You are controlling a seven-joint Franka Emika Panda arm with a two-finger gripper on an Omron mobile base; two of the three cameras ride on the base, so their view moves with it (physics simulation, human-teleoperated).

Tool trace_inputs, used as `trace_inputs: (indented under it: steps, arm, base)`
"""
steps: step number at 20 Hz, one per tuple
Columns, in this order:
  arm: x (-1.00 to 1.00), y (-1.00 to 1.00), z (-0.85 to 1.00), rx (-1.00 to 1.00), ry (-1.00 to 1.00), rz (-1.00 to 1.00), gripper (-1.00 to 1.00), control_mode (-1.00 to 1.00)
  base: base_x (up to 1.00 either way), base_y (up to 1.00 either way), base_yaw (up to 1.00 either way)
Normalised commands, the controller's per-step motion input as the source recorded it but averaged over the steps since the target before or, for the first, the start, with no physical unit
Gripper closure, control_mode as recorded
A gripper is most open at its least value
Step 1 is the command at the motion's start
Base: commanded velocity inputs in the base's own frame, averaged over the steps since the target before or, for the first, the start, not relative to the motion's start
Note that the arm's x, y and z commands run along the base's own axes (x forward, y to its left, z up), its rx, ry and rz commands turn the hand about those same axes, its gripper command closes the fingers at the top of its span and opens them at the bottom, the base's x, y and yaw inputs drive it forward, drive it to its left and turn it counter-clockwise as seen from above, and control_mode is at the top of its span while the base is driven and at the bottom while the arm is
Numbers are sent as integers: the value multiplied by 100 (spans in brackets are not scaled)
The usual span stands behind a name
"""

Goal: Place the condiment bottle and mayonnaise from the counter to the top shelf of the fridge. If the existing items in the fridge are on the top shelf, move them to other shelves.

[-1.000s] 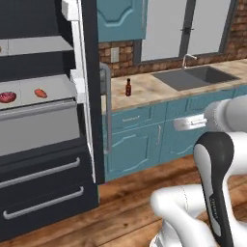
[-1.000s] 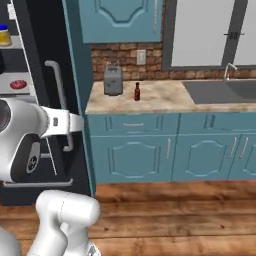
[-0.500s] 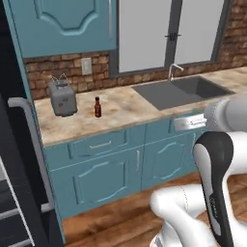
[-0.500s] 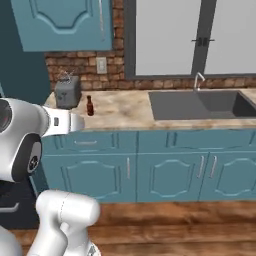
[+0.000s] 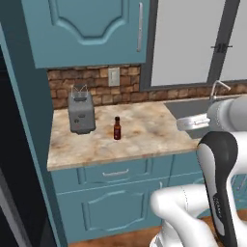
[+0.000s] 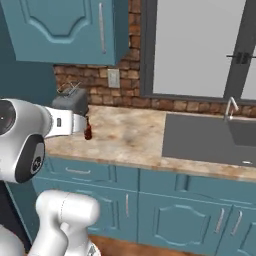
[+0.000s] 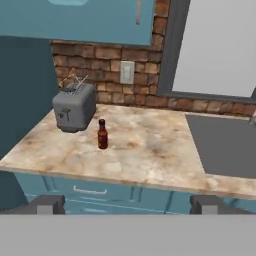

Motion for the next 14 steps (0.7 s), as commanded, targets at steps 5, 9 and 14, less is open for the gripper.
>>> trace_inputs:
  steps: [5,9,14]
  arm:
    - [0,0,0,0,0,0,-100,100]
    - [0,0,0,0,0,0,-100,100]
    - [34,-11,-10,0,1,10,-100,-100]
  base:
    - [97,13,11]
    - [25,10,0]
    - [0,6,0]
